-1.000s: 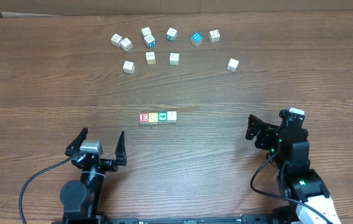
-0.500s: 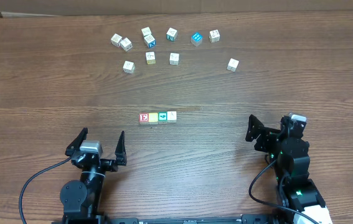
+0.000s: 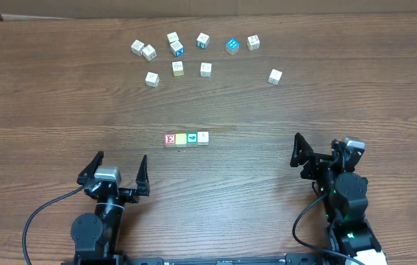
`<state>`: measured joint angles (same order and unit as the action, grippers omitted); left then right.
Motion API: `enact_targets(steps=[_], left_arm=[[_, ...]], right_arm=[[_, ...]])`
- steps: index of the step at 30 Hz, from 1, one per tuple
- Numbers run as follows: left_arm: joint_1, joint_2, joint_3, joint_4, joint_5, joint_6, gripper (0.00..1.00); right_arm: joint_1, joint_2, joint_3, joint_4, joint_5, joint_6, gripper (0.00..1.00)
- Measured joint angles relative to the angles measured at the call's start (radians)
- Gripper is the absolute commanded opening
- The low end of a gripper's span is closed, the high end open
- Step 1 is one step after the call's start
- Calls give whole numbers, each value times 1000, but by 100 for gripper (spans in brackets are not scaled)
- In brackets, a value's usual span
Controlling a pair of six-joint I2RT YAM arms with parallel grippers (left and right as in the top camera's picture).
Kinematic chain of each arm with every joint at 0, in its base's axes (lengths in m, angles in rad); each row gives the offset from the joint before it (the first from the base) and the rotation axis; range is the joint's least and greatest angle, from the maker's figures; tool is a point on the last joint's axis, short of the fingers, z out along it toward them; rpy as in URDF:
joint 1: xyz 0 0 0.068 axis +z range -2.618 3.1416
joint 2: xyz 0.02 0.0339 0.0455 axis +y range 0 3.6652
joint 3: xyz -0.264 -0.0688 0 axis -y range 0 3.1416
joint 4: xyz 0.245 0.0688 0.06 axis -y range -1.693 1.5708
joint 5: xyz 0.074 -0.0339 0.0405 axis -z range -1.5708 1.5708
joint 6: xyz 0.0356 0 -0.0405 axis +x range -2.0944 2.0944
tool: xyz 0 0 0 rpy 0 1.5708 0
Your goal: Form a horizontal line
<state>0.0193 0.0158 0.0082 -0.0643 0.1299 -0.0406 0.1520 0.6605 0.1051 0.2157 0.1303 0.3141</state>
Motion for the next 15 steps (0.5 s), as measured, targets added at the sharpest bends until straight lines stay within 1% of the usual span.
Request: enact_targets(steps=[6, 11, 15], left_arm=[[0, 0, 0, 0, 0, 0, 100], [0, 0, 0, 0, 0, 0, 100], [0, 0, 0, 0, 0, 0, 100]], right_arm=[[0, -66, -69, 106, -23, 0, 100], [0, -101, -87, 101, -30, 0, 100], [0, -129, -87, 56, -37, 0, 100]])
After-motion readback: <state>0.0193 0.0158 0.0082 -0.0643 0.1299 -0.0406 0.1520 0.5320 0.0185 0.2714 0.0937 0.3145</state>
